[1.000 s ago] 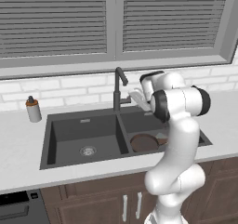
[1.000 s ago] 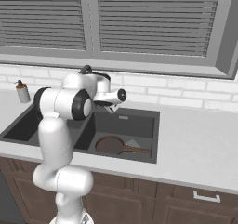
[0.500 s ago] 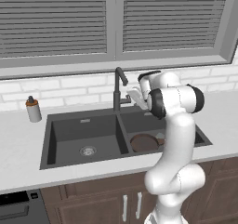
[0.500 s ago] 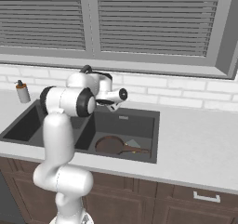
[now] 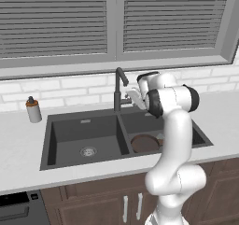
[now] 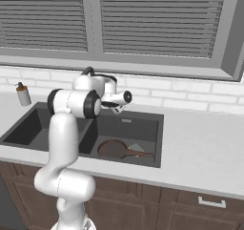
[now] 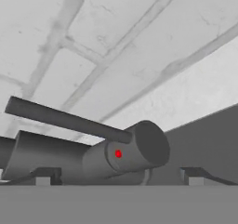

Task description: Pick the pan and sponge and place them into the sink. Then turn on the water.

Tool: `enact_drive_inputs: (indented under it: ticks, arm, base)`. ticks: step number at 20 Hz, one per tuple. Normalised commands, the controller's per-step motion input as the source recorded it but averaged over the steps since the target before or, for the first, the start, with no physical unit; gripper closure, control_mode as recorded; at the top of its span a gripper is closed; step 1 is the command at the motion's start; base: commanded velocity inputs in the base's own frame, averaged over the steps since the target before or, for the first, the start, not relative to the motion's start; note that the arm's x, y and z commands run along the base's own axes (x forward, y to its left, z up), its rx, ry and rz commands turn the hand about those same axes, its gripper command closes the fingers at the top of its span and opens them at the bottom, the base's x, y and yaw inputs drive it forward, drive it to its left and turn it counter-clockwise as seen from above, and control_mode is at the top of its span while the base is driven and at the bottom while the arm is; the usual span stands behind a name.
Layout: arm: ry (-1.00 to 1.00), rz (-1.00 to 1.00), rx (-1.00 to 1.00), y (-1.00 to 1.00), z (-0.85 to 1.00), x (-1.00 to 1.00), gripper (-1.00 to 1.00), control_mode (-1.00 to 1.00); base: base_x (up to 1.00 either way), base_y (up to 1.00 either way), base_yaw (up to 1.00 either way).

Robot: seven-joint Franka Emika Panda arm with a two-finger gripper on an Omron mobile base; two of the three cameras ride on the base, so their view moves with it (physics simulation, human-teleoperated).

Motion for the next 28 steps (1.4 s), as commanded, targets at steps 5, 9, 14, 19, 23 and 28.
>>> enact_drive_inputs:
  ticks: [5, 9, 14, 19, 23, 28]
  arm:
    - [0.0, 0.0, 0.01, 0.0, -0.18, 0.23, -1.0, -1.0]
    - [0.0, 0.0, 0.02, 0.0, -0.11, 0.24, -1.0, -1.0]
    - [0.0, -0.01, 0.02, 0.0, -0.09, 0.23, -1.0, -1.0]
    - [0.0, -0.01, 0.0, 0.0, -0.07, 0.09, 1.0, -1.0]
    - [0.0, 0.0, 0.0, 0.0, 0.0, 0.0, 1.0, -1.0]
    - [0.0, -0.01, 0.0, 0.0, -0.01, 0.0, 1.0, -1.0]
  base:
    - [0.0, 0.0, 0.0]
    - [0.0, 0.0, 0.0]
    - [0.0, 0.0, 0.0]
    - [0.0, 0.0, 0.0]
    - [0.0, 0.0, 0.0]
    - [0.0, 0.0, 0.0]
